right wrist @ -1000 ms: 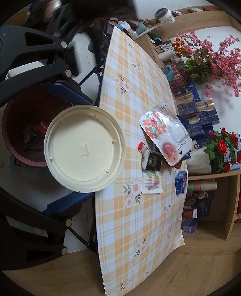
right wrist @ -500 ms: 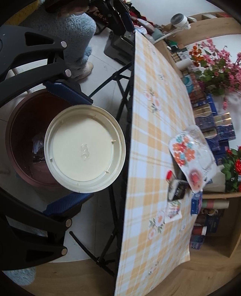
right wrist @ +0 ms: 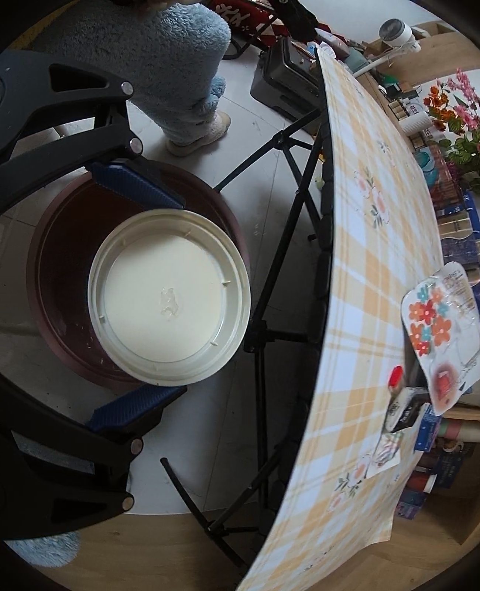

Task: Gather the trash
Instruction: 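Lower the spoon and lid over the brown bin and open both tools, then grasp the flowered plastic bag with the left tool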

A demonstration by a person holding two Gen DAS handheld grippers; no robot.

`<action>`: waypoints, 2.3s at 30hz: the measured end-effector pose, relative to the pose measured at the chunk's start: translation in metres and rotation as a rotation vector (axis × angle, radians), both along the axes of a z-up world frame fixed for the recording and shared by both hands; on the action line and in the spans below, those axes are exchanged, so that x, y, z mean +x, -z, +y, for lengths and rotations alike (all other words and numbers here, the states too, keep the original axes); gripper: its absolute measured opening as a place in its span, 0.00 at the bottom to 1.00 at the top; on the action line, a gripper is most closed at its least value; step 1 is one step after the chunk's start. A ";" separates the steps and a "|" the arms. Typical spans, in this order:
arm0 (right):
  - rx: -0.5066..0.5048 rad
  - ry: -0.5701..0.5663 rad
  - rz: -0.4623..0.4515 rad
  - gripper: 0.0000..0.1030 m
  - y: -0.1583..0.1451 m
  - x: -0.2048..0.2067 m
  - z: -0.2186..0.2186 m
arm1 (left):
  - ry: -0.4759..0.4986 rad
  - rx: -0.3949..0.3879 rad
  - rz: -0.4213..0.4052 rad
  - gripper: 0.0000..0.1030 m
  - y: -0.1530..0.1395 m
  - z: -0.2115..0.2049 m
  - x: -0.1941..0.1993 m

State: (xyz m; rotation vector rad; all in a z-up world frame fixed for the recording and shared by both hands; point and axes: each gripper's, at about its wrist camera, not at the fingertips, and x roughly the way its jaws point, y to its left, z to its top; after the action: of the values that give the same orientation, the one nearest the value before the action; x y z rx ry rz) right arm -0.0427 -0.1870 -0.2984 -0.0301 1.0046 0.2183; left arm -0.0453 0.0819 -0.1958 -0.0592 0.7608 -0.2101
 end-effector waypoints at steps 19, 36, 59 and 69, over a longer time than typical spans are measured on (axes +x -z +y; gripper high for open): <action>0.008 0.014 0.003 0.92 0.000 0.001 -0.003 | 0.006 0.017 0.005 0.94 -0.001 -0.003 0.000; 0.114 0.080 -0.137 0.94 -0.033 -0.009 -0.028 | 0.005 0.026 -0.003 0.94 -0.002 -0.004 -0.001; 0.004 0.091 -0.215 0.95 -0.087 0.035 -0.069 | 0.162 0.012 -0.003 0.94 -0.027 -0.053 0.054; 0.013 0.116 -0.172 0.94 -0.080 0.059 -0.085 | 0.286 -0.055 0.001 0.75 -0.054 -0.106 0.139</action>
State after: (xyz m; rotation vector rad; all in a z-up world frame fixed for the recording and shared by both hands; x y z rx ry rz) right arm 0.0165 -0.2716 -0.2183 0.0208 0.8312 0.1135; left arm 0.0933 -0.0243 -0.1420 -0.0018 0.7632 -0.5028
